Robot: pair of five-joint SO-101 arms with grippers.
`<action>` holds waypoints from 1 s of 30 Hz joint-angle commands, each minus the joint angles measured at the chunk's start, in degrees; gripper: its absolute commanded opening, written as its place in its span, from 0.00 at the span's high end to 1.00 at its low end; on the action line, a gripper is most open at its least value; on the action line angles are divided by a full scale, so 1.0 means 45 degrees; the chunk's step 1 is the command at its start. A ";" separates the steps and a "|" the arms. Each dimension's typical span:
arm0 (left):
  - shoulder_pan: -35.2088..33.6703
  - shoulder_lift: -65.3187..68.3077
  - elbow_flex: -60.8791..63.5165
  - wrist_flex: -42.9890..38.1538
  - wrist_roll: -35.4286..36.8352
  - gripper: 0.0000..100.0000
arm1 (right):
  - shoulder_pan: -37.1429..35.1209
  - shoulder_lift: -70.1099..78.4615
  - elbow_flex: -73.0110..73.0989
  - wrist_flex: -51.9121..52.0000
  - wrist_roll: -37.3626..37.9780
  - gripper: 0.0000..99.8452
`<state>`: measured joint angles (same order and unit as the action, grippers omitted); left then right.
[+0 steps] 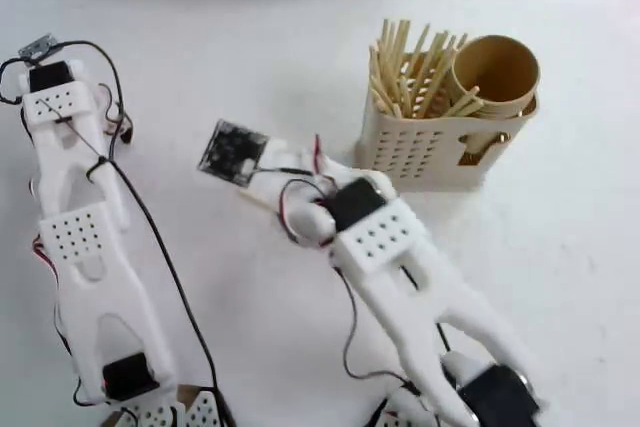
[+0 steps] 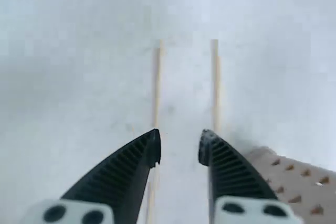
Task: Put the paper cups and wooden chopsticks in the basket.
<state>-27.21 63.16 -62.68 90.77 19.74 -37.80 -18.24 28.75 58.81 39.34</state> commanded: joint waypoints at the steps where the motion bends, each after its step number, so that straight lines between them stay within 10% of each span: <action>1: 0.0186 -0.0147 -0.0645 -0.0137 0.0059 0.84 | 0.0127 0.1748 -0.0567 -0.1709 0.0508 0.80; 9: 0.0186 -0.0147 -0.0645 -0.0137 0.0059 0.84 | 0.0694 0.5050 -0.0762 -0.6847 0.0703 0.80; 25: 0.0322 -0.0147 -0.0625 -0.0059 0.0059 0.84 | 0.2081 1.0520 -0.4571 -0.6613 0.1797 0.80; 30: 0.0322 -0.0147 -0.0645 -0.0059 0.0059 0.84 | 0.2081 1.0579 -0.4669 -0.5558 0.1875 0.94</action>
<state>-26.59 63.16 -62.68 90.77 19.74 -30.24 28.88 8.97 32.44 46.90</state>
